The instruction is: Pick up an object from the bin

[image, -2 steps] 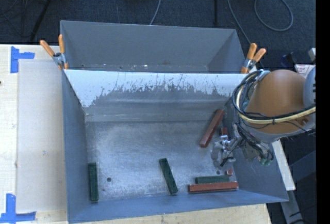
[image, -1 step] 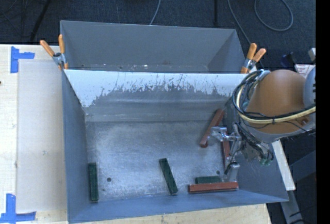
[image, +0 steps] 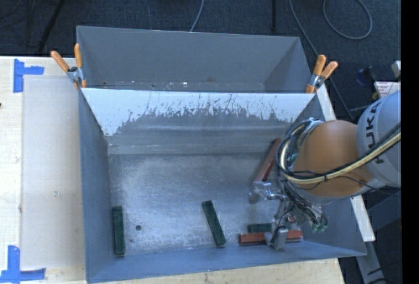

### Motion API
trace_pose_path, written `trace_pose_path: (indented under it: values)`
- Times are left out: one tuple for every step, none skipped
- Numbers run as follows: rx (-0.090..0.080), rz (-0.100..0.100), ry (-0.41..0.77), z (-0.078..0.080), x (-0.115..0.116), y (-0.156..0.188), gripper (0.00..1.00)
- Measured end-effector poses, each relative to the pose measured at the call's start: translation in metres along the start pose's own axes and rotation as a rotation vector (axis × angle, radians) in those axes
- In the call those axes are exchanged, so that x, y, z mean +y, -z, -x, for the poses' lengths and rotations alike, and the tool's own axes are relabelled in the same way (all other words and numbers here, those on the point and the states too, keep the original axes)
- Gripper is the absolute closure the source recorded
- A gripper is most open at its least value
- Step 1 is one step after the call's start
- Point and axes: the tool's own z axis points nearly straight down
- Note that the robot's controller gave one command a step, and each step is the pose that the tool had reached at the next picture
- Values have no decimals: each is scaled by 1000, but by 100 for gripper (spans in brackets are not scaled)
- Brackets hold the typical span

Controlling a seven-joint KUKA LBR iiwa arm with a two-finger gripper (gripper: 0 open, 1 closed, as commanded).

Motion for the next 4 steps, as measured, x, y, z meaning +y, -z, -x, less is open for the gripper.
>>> trace_pose_path:
  values:
    - [6,3,625,-3,-42,2,0]
    - [3,0,508,5,-40,87,0]
    - [11,7,794,22,-53,0,0]
    - [2,-3,683,35,-95,79,0]
